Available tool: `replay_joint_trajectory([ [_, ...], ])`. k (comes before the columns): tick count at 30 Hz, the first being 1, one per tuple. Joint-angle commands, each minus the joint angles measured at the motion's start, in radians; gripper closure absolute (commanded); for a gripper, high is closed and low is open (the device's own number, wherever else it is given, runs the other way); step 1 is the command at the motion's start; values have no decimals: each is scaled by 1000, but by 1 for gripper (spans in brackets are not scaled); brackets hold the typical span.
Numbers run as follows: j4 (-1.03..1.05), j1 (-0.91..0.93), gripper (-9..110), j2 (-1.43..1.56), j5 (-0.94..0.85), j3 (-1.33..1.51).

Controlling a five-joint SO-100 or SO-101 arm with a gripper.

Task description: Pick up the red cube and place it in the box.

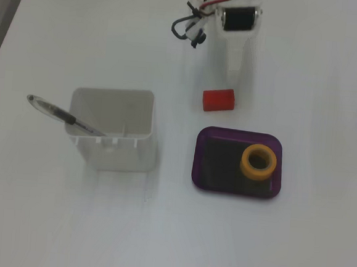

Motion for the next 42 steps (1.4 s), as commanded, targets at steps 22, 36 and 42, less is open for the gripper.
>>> replay_joint_trajectory([
  [22, -143, 94, 92, -436, -14, -187],
  [36, -5, 15, 102, -98, 0, -287],
  [42, -15, -55, 102, -72, 58, -420],
])
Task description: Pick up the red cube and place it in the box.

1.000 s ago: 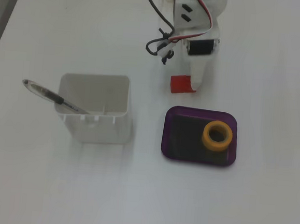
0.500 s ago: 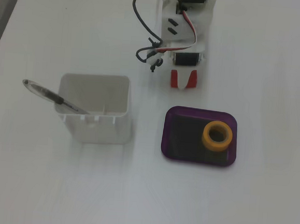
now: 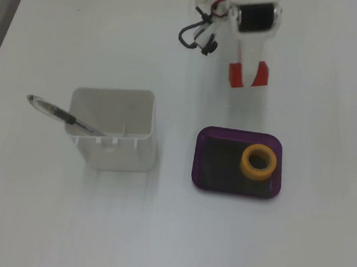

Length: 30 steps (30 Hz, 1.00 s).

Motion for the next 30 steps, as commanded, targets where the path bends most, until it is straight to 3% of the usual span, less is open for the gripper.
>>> replay_joint_trajectory([
  [1, -5, -18, 102, -12, 58, -115],
  [8, -11, -5, 102, -374, 221, -407],
  [14, -3, 67, 102, -609, 232, -601],
  [30, 34, 123, 102, -739, 222, -618],
])
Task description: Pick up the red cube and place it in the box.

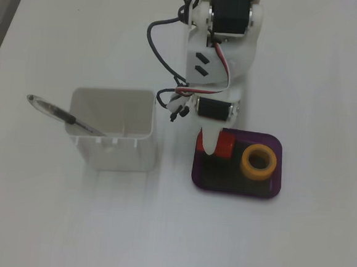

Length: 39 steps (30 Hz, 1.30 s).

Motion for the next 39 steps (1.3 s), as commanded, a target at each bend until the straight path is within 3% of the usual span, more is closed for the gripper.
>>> replay_joint_trajectory([
  [1, 12, -6, 102, 5, -11, -40],
  [17, 9, -6, 102, 2, -12, 18],
  [23, 14, -6, 91, 6, -11, 18],
  [29, 149, -9, 81, 25, -6, -11],
  [39, 514, 0, 81, 311, -12, -291],
])
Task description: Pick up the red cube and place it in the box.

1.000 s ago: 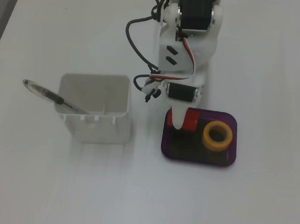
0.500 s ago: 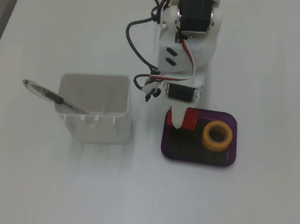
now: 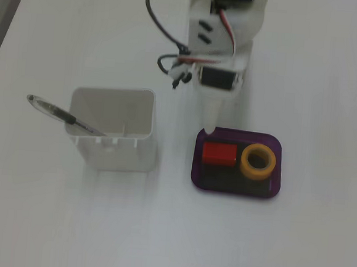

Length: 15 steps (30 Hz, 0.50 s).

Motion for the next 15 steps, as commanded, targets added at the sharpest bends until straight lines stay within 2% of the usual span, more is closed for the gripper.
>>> replay_joint_trajectory([
  [1, 129, -5, 81, 235, -6, -117],
  [8, 189, 8, 81, 653, -5, -15],
  [15, 186, 9, 81, 1060, -78, 440],
])
